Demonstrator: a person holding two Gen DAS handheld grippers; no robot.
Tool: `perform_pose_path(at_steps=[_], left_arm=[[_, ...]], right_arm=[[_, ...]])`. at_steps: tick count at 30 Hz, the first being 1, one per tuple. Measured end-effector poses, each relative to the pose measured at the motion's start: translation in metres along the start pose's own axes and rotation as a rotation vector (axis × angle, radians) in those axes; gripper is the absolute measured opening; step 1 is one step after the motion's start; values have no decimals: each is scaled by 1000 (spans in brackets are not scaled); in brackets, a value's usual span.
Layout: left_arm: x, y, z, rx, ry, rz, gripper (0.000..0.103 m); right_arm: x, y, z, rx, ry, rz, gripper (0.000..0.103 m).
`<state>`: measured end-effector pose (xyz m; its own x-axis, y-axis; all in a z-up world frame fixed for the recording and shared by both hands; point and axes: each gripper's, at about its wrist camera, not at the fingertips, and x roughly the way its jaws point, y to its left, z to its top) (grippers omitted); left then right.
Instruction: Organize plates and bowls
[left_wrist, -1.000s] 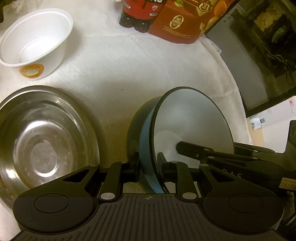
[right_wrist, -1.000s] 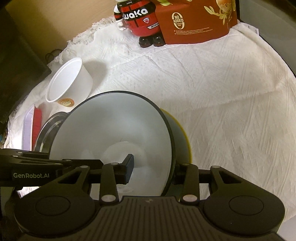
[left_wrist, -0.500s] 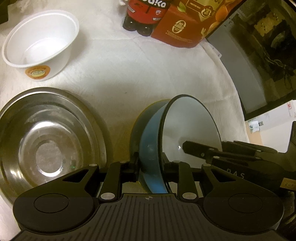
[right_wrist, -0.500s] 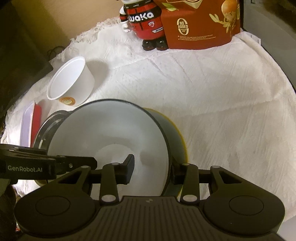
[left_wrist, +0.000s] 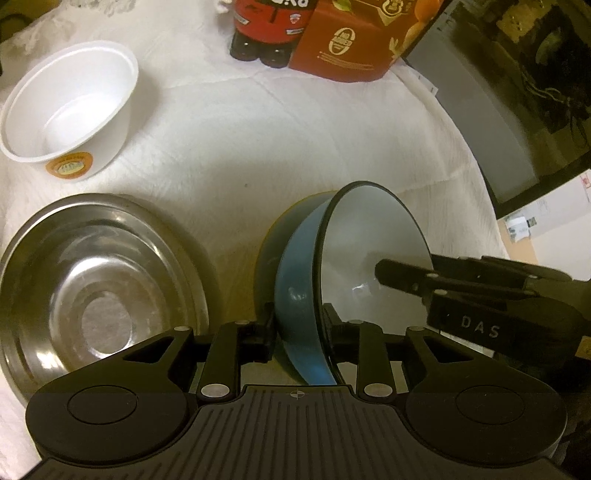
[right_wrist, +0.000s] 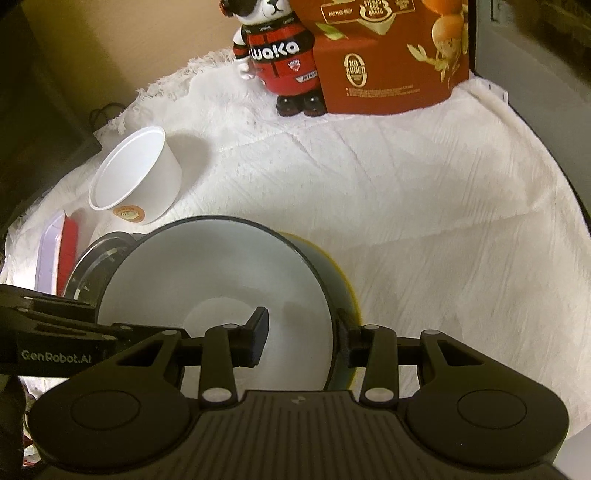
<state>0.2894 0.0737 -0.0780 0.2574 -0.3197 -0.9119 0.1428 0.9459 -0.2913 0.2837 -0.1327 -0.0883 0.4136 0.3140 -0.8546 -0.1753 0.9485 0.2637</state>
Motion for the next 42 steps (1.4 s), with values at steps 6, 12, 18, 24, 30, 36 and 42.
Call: perform_pose_path(at_steps=[6,12,18,24,30,36,42], left_arm=[[1,-7,4,37,10,23,30],[-1,-8,12,63,7,38,30],[-10,-6,17,71,-14,34,28],[-16,-1,17,61,-23,16,21],[-12,4,14,35,-16,4,19],[-27,27,10,-51,-74,-46,19],[-74,103,18,-329,-309,10,19]], right_arm=[[-3,-2,0,12,-7,-6,40],[-1,-6,-1,37,6,13,40],[-1,-9,1,69,2,28,40],[-3,-13,0,93,-3,38,41],[-16,-9,3,54,-49,14,42],[-18,-2,17,3,-60,-17,42],[-16,14,63,-75,-57,4,42]])
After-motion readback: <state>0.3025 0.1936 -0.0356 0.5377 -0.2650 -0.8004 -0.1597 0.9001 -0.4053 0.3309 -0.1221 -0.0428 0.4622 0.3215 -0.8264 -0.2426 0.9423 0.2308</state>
